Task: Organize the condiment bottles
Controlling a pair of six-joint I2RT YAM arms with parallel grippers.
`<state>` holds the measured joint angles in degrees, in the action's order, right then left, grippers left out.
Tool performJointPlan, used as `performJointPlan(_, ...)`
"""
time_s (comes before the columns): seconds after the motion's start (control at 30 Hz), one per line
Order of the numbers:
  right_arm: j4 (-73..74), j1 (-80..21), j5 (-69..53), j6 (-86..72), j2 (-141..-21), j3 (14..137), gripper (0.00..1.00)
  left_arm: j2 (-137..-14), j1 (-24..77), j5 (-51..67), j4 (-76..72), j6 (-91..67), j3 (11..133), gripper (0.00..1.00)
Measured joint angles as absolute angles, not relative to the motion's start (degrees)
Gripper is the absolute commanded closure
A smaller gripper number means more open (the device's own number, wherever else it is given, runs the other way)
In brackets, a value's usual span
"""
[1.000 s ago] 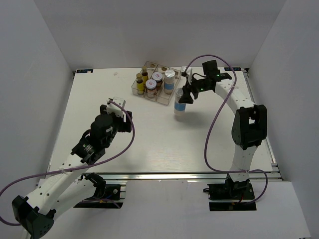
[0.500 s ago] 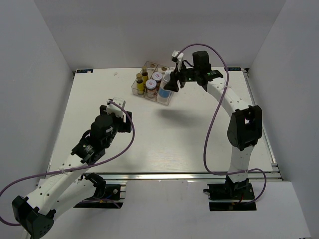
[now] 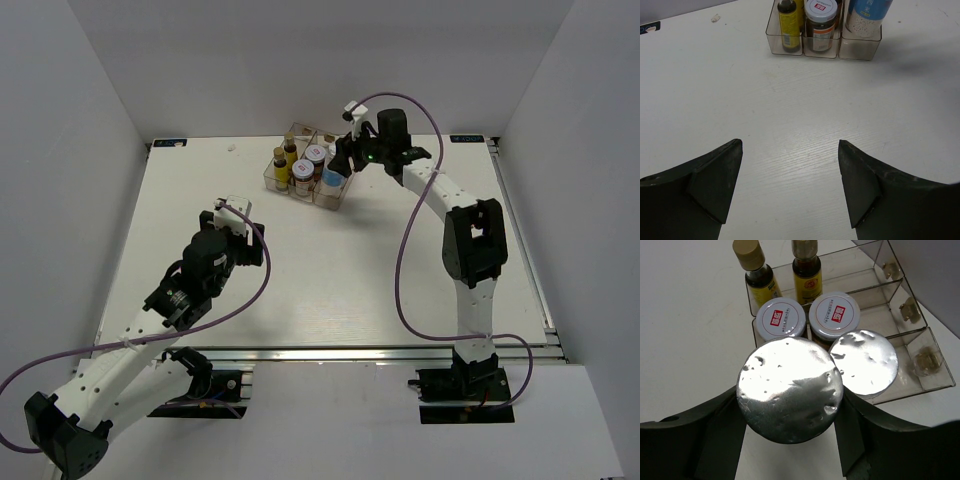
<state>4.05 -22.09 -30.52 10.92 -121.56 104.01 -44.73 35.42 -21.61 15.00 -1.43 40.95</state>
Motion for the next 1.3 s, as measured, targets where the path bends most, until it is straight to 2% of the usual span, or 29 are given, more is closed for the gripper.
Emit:
performJointPlan(0.23, 3.2, -22.1, -26.8, 11.7, -121.7, 104.1, 1.0, -44.8, 35.4, -21.6, 15.0, -1.4, 40.9, 0.13)
performJointPlan(0.27, 3.2, -22.1, -26.6, 11.9, -122.0, 104.2, 0.95, -44.8, 35.4, -21.6, 15.0, -1.4, 40.9, 0.13)
performJointPlan(0.33, 3.2, -22.2, -26.3, 12.2, -122.7, 104.6, 0.76, -44.8, 35.4, -21.6, 15.0, -1.4, 40.9, 0.13)
performJointPlan(0.4, 3.5, -22.2, -25.8, 12.4, -123.5, 104.7, 0.65, -44.8, 35.4, -21.6, 15.0, -1.4, 40.9, 0.13)
performJointPlan(0.43, 3.8, -22.2, -25.7, 12.4, -123.8, 104.7, 0.53, -44.8, 35.4, -21.6, 15.0, -1.4, 40.9, 0.13)
performJointPlan(0.53, 4.6, -22.2, -25.6, 12.4, -124.6, 104.7, 0.33, -44.8, 35.4, -21.6, 15.0, -1.4, 40.9, 0.13)
performJointPlan(0.57, 4.7, -22.2, -25.7, 12.3, -124.7, 104.7, 0.29, -44.8, 35.4, -21.6, 15.0, -1.4, 40.9, 0.13)
performJointPlan(0.8, 5.0, -22.2, -26.6, 11.6, -124.7, 104.7, 0.2, -44.8, 35.4, -21.6, 15.0, -1.3, 40.9, 0.13)
performJointPlan(0.83, 5.0, -22.2, -26.9, 11.5, -124.6, 104.7, 0.14, -44.8, 35.4, -21.6, 15.0, -1.3, 40.9, 0.13)
performJointPlan(1.0, 5.6, -22.2, -27.1, 10.9, -121.9, 102.8, 0.11, -44.8, 35.4, -21.6, 15.0, -1.3, 40.9, 0.13)
performJointPlan(1.13, 5.3, -22.2, -25.5, 10.0, -113.4, 95.4, 0.11, -44.8, 35.4, -21.6, 15.0, -1.3, 40.9, 0.13)
performJointPlan(1.3, 4.1, -22.2, -19.9, 6.2, -96.9, 82.5, 0.11, -44.3, 35.4, -21.6, 15.0, -1.3, 40.9, 0.09)
